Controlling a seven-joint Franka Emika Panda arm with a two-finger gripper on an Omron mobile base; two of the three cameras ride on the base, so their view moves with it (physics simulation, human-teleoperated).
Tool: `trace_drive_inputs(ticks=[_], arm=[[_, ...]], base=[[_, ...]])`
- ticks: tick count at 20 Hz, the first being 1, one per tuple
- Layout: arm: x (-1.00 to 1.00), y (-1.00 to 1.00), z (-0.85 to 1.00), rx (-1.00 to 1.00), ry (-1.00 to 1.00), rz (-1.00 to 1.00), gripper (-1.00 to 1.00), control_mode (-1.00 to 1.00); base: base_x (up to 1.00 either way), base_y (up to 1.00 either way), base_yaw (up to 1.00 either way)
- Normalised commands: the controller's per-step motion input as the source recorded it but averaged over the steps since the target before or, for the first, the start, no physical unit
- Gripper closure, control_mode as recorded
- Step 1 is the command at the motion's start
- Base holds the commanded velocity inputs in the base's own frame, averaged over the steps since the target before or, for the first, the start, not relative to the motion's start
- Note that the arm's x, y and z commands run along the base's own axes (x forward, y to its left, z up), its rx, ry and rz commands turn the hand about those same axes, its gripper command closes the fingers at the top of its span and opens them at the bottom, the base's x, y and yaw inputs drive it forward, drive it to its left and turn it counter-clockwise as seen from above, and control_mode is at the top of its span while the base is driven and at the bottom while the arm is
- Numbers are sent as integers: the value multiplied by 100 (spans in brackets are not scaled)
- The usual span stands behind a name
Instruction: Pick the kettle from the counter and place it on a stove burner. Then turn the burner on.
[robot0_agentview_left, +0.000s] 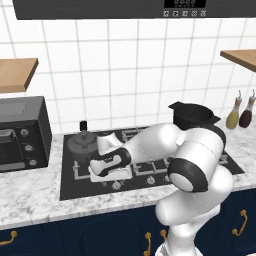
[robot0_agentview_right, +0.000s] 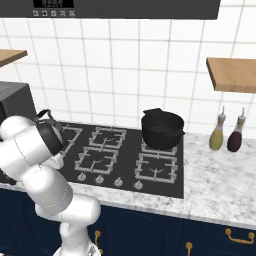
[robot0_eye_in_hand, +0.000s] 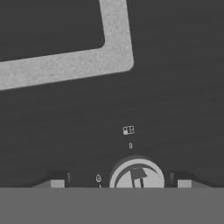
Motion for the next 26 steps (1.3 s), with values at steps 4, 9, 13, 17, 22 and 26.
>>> trace_drive_inputs(ticks=[4,9,13,17,22,26], arm=[[-21,-28,-1,0,-2,0,100,-100],[-20,-22,0,0,0,0,100,-100],[0,0,-8,0,0,10,100,-100],[0,0,-11,0,0,25,100,-100],[0,0,-18,0,-1,31,100,-100],[0,0,-28,0,-7,33,100,-100]], base=[[0,0,0],[0,0,0],[0,0,0],[0,0,0],[0,0,0],[0,0,0]])
